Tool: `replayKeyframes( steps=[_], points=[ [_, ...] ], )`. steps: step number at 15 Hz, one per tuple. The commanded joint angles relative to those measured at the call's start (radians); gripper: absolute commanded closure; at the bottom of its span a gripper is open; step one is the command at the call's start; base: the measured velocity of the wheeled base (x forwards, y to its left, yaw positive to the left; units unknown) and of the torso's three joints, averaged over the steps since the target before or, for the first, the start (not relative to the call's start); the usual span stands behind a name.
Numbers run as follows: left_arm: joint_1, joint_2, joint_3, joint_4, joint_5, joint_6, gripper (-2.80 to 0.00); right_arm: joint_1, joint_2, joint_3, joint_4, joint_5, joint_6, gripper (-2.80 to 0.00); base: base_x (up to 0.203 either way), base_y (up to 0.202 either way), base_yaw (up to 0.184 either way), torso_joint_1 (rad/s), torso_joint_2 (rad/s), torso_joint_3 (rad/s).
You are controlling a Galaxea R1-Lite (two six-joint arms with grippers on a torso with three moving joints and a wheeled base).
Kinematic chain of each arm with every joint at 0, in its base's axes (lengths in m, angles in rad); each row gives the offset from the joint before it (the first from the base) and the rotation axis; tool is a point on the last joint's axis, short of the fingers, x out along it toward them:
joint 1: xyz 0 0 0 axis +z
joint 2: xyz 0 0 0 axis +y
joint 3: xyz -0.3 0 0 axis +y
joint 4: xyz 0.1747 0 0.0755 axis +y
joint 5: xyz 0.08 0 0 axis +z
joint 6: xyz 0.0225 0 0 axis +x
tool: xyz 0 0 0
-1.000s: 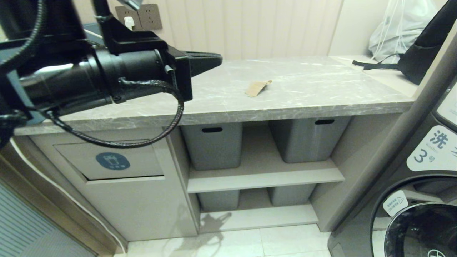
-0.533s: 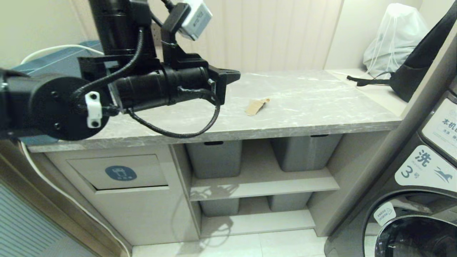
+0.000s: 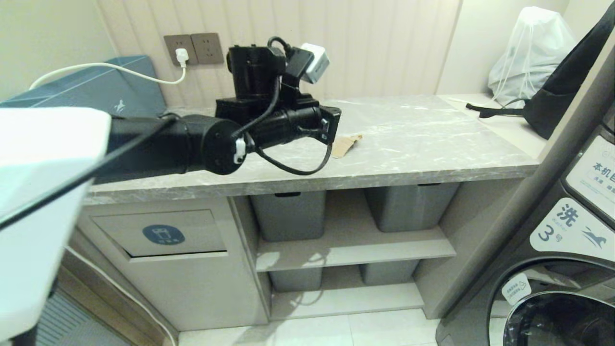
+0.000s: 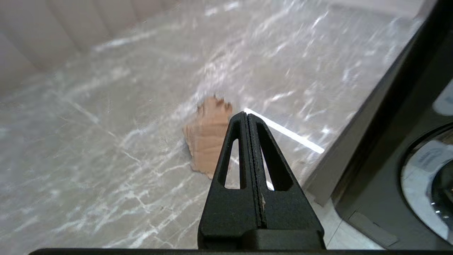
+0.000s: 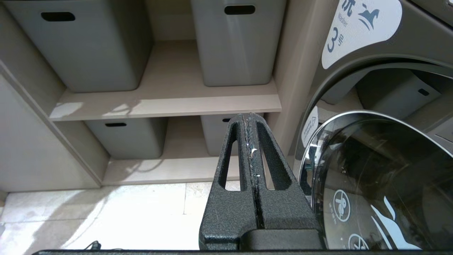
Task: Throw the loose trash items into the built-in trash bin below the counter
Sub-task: Pick up the garbage
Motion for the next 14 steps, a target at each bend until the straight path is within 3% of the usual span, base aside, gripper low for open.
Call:
replayKeyframes(
  steps=[1, 4, 7, 11, 14],
  points=[
    [-0.001, 0.085, -0.030, -0.007, 0.001, 0.002, 0.00, 0.000, -0.001, 0.000, 0.000, -0.001, 0.000, 0.00, 0.000, 0.000, 0.000, 0.000, 0.00, 0.000],
    [-0.001, 0.119, -0.031, -0.089, 0.004, 0.000, 0.00, 0.000, -0.001, 0.000, 0.000, -0.001, 0.000, 0.00, 0.000, 0.000, 0.000, 0.000, 0.00, 0.000],
    [0.004, -0.004, -0.025, -0.078, 0.006, -0.001, 0.00, 0.000, -0.001, 0.000, -0.001, 0.001, 0.000, 0.00, 0.000, 0.000, 0.000, 0.000, 0.00, 0.000],
    [0.032, -0.227, -0.007, 0.078, 0.030, -0.003, 0.00, 0.000, -0.001, 0.000, -0.001, 0.001, 0.001, 0.00, 0.000, 0.000, 0.000, 0.000, 0.00, 0.000],
    [0.034, -0.416, 0.140, 0.187, 0.106, -0.002, 0.00, 0.000, -0.001, 0.000, -0.001, 0.001, 0.001, 0.00, 0.000, 0.000, 0.000, 0.000, 0.00, 0.000]
  ],
)
